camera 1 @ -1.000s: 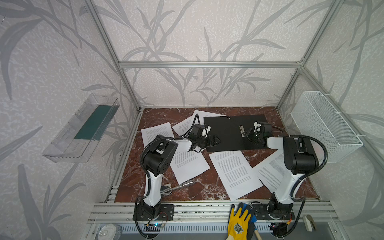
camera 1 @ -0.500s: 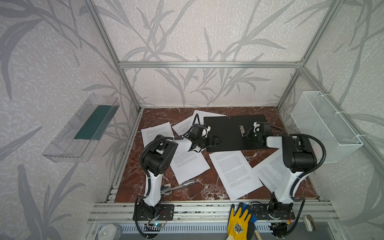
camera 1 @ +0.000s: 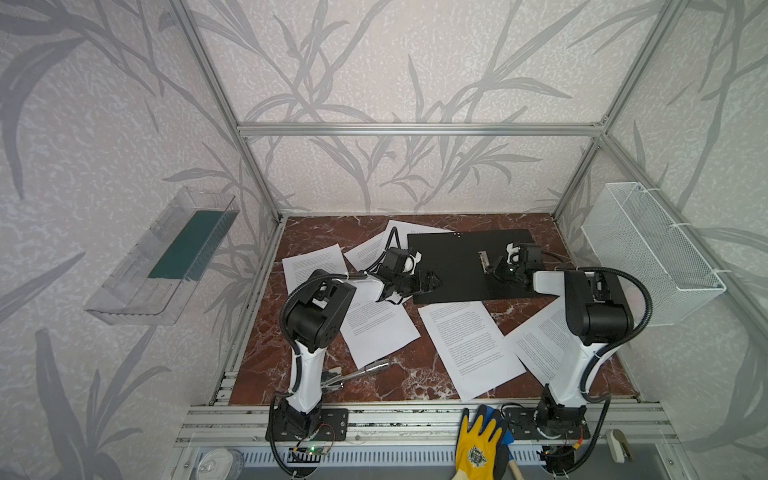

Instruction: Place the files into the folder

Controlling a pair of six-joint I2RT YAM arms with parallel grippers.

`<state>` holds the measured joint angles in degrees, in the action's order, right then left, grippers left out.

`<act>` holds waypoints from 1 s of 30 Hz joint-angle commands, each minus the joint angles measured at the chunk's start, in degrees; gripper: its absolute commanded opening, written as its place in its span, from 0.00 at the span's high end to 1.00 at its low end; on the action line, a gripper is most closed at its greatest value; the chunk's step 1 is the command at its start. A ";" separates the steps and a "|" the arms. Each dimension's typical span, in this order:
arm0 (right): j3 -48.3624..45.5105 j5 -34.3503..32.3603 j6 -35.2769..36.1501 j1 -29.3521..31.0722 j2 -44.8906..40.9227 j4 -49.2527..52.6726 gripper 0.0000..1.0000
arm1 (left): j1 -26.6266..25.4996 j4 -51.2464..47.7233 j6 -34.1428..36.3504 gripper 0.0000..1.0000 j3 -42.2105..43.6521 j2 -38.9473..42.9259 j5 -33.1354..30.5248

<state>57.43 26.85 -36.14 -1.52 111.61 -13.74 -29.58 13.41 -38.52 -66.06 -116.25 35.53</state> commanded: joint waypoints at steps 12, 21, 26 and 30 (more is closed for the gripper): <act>4.11 -1.14 3.68 0.54 1.56 8.46 0.93 | 0.26 -8.09 1.08 0.01 -0.56 -2.63 -3.14; 4.22 0.41 3.48 0.55 2.07 7.56 0.87 | 0.32 -8.40 1.04 0.01 -0.91 -3.20 -3.14; 4.61 1.04 3.69 0.55 2.52 7.68 0.93 | 0.40 -8.48 1.08 0.01 -1.00 -3.17 -3.05; 4.54 1.14 3.83 0.57 2.34 7.55 1.00 | 0.55 -8.55 0.99 0.01 -1.18 -2.98 -2.65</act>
<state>61.04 28.21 -32.03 -1.13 112.60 -7.55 -29.50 10.87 -38.04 -67.46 -116.46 34.81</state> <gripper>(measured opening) 0.051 0.991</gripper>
